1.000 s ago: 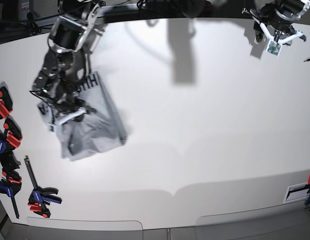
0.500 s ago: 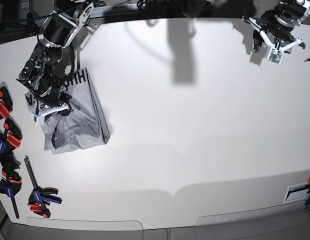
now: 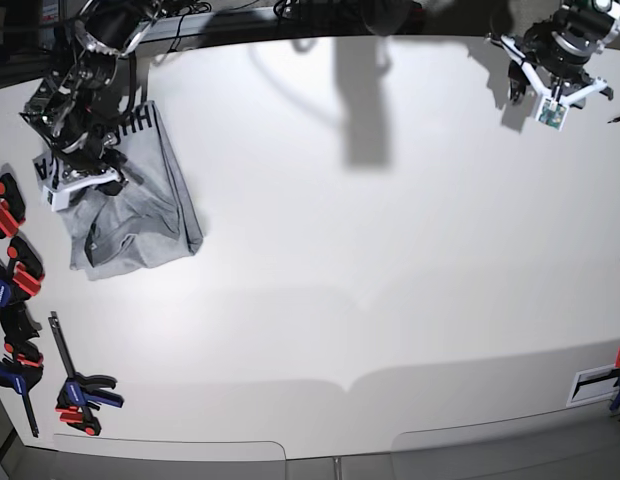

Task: Fold the T-shirt properly

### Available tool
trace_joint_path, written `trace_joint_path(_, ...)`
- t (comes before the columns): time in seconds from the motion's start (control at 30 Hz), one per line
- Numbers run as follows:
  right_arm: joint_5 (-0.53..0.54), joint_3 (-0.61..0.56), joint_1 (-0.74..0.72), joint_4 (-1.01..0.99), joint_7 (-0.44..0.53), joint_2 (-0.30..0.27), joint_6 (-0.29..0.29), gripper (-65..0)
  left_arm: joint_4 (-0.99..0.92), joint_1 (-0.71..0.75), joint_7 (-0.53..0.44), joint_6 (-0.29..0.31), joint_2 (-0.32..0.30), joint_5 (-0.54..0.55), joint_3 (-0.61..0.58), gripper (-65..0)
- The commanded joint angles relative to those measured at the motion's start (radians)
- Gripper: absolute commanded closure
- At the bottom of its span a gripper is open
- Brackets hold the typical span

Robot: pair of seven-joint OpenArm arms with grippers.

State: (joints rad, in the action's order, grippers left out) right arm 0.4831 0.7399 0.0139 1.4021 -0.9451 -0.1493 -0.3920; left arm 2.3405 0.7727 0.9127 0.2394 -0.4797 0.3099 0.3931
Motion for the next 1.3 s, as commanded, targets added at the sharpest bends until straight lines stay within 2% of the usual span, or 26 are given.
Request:
trace_joint_path(0.0, 0.031, 0.01, -0.011, 0.028, 0.008, -0.014, 0.007, 0.0, 0.016, 0.005, -0.026, -0.004, -0.011, -0.002, 0.006, -21.6)
trace_joint_path(0.13, 0.128, 0.017, -0.02, 0.1, 0.038, -0.014, 0.001, 0.0, 0.016, 0.005, -0.039, -0.004, -0.011, -0.002, 0.006, -21.6)
trace_joint_path(0.23, 0.16, 0.017, -0.047, 0.168, 0.044, -0.014, -0.086, 0.0, 0.016, 0.005, -0.051, -0.004, -0.011, -0.002, 0.006, -21.6)
trace_joint_path(0.37, 0.258, 0.017, -0.061, 0.277, 0.035, -0.014, -0.203, 0.0, 0.016, 0.005, -0.083, -0.004, -0.011, -0.003, 0.006, -21.3)
trace_joint_path(0.43, 0.314, 0.017, -0.06, 0.339, -0.01, -0.014, -0.259, 0.0, 0.016, 0.002, -0.108, -0.004, -0.011, -0.006, 0.006, -12.9)
trace_joint_path(0.5, 0.382, 0.017, -0.042, 0.407, -0.069, -0.013, -0.306, 0.0, 0.016, -0.003, -0.135, -0.005, -0.011, -0.005, 0.006, 0.0)
trace_joint_path(0.63, 0.491, 0.018, 0.082, 0.564, -0.1, 0.001, -0.306, 0.0, 0.016, -0.011, -0.168, -0.005, -0.011, -0.005, 0.006, 0.0)
trace_joint_path(0.9, 0.493, 0.021, 0.421, 0.86, -0.113, 0.074, -0.306, 0.0, 0.016, 0.007, -0.128, -0.004, -0.011, -0.003, 0.006, 0.0)
trace_joint_path(1.1, 0.493, 0.021, 0.645, 0.916, -0.286, 0.074, -0.306, 0.0, 0.016, 0.141, -0.058, -0.004, -0.011, -0.005, 0.006, 0.0)
trace_joint_path(1.27, 0.493, 0.021, 0.828, 0.916, -0.367, 0.074, -0.306, 0.0, 0.016, 0.306, 0.013, -0.004, -0.011, -0.003, 0.006, 0.0)
